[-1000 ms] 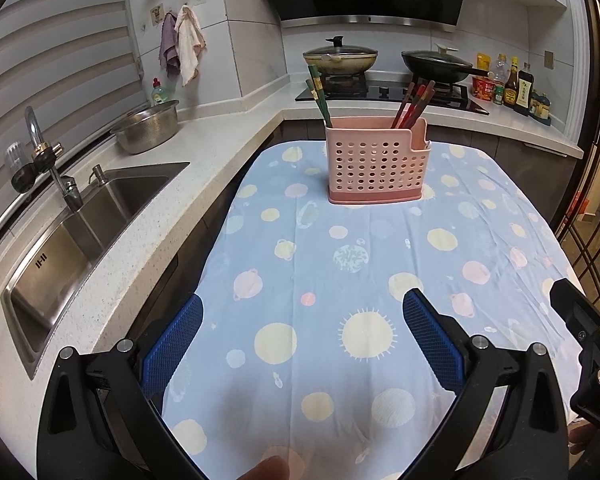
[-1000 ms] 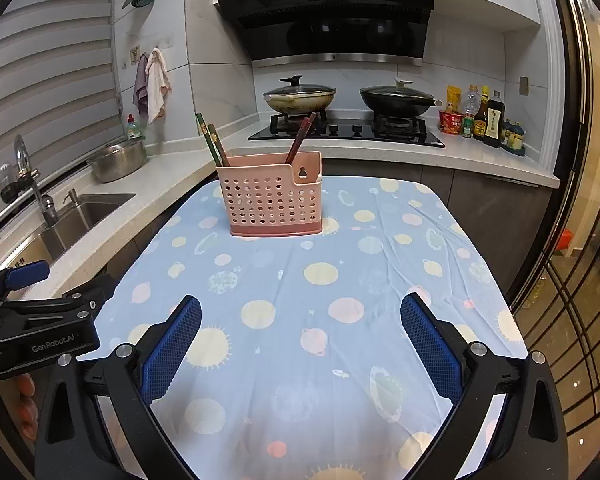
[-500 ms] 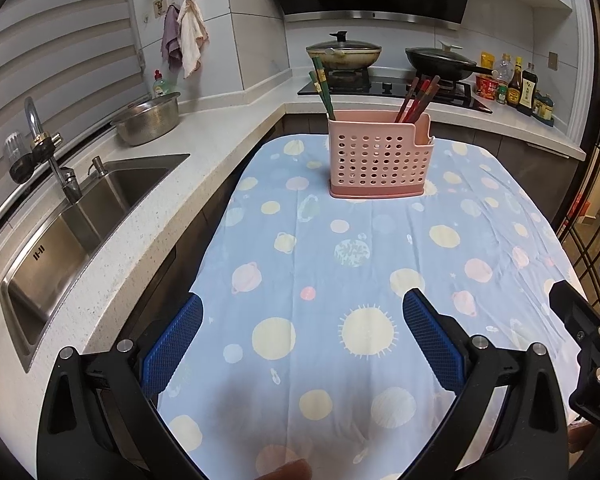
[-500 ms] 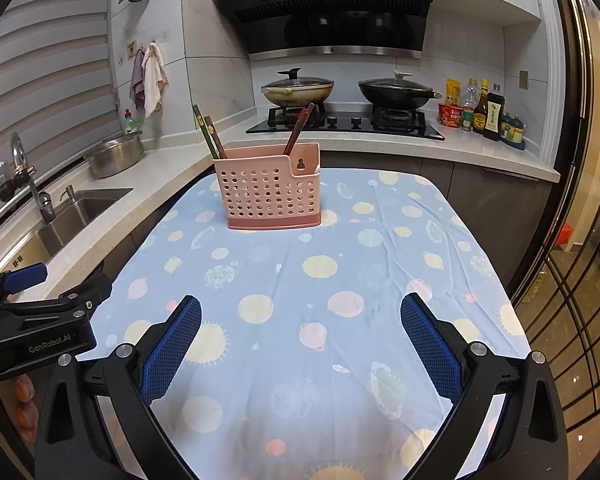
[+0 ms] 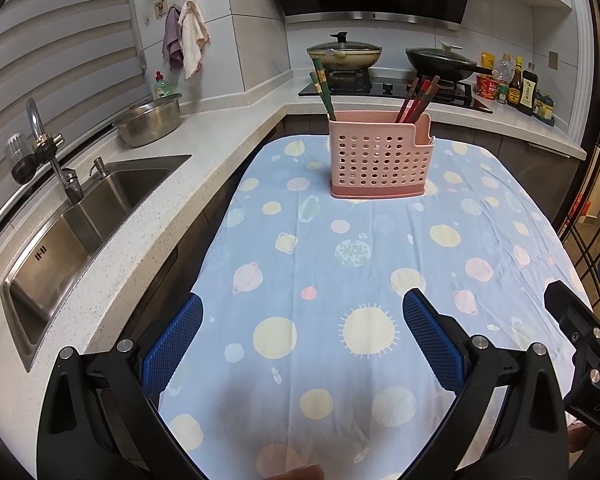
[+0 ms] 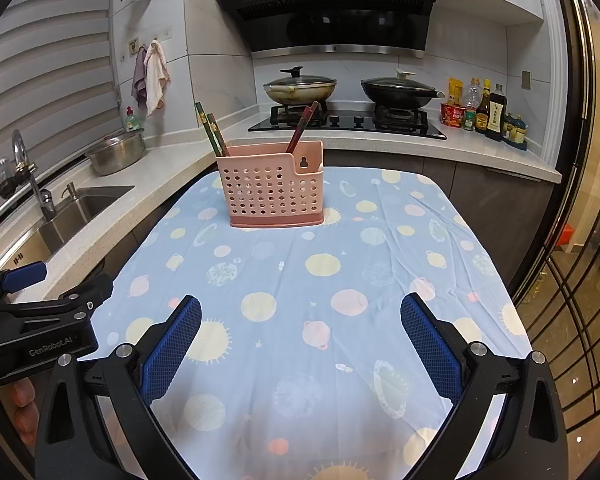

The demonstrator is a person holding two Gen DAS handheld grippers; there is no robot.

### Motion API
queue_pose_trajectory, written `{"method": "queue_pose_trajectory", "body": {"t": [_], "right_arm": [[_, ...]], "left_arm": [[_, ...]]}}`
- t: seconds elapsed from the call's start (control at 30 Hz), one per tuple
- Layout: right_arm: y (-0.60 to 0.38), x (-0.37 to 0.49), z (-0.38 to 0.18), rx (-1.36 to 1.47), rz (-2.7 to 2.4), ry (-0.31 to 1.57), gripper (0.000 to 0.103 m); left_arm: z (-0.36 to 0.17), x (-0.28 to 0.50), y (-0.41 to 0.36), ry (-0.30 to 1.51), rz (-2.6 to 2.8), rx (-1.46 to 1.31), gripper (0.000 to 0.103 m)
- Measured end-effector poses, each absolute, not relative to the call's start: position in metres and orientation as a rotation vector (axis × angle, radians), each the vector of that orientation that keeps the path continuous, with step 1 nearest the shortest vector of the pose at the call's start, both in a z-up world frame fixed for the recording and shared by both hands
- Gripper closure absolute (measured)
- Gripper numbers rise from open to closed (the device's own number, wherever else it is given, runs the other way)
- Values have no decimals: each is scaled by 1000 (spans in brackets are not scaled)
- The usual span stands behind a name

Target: Organize utensils

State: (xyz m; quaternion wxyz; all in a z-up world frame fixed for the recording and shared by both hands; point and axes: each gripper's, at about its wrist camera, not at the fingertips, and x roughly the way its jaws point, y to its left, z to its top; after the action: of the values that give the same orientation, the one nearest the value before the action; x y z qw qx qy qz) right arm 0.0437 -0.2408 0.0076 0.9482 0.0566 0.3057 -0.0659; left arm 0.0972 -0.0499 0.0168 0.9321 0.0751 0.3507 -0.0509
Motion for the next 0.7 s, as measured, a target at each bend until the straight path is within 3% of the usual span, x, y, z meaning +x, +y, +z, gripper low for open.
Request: {"method": "queue_pose_trajectory", "body": {"t": [0.7], "right_arm": [[-240,45,10,114,-131,625,7]], "left_arm": [[20,96,-52,704,-102,159,7]]}}
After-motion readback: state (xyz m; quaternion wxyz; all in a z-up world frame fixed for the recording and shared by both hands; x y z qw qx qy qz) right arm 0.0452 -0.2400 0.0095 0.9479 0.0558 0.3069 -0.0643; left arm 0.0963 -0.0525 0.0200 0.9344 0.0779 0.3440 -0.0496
